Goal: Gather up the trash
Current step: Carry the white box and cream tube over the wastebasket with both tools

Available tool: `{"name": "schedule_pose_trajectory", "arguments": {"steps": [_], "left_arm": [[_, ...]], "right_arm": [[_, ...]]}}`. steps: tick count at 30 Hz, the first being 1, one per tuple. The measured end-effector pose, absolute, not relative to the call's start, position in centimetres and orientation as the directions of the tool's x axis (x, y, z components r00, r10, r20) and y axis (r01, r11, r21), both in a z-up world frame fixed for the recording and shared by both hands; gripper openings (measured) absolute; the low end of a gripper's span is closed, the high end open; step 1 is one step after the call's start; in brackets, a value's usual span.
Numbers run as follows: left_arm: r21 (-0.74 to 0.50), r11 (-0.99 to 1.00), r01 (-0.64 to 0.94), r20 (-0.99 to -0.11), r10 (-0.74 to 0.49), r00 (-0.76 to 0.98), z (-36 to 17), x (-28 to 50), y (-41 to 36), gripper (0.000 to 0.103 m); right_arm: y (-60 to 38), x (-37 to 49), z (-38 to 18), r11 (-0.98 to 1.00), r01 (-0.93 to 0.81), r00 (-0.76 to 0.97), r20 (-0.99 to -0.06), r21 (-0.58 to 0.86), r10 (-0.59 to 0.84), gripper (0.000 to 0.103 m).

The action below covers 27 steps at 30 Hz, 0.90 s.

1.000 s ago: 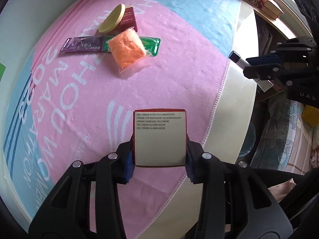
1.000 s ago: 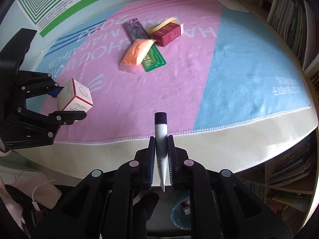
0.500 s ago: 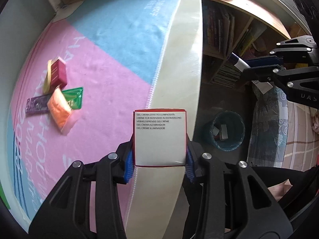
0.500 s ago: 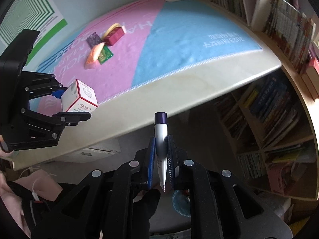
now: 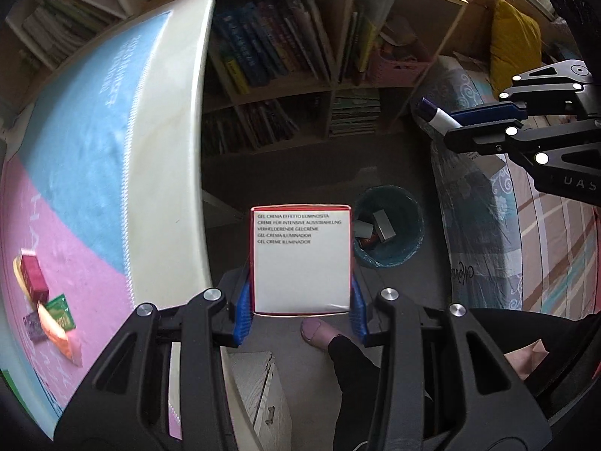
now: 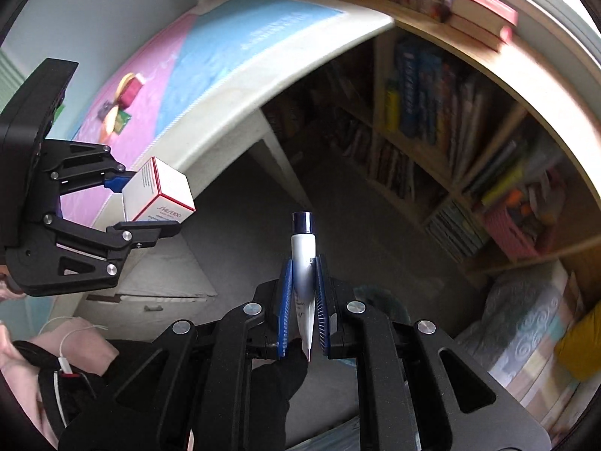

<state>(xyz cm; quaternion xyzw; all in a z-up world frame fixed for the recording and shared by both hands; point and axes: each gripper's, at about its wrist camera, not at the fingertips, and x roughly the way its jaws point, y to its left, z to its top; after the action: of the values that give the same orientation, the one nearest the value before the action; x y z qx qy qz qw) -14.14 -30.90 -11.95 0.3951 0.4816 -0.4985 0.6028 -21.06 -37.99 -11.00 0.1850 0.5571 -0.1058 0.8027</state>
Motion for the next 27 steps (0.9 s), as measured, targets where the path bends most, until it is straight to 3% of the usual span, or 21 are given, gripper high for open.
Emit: {"name": "schedule_pose_trajectory", "arguments": {"steps": [13,27], "left_arm": [[-0.015,-0.137,0.991,-0.985,-0.167,-0.038,-14.0,-21.4,-36.6,0.038],[-0.041,-0.335,0.941,-0.991,-0.105,-0.080,-15.7,-27.3,-38.8,0.038]], "right_arm": [[-38.7,-29.8,-12.6,0.750,0.626,0.337,-0.941,0.214,-0.012,0.013],[-38.2,-36.1,-13.5,0.622,0.745,0.330,-0.944,0.239,-0.032,0.013]]}}
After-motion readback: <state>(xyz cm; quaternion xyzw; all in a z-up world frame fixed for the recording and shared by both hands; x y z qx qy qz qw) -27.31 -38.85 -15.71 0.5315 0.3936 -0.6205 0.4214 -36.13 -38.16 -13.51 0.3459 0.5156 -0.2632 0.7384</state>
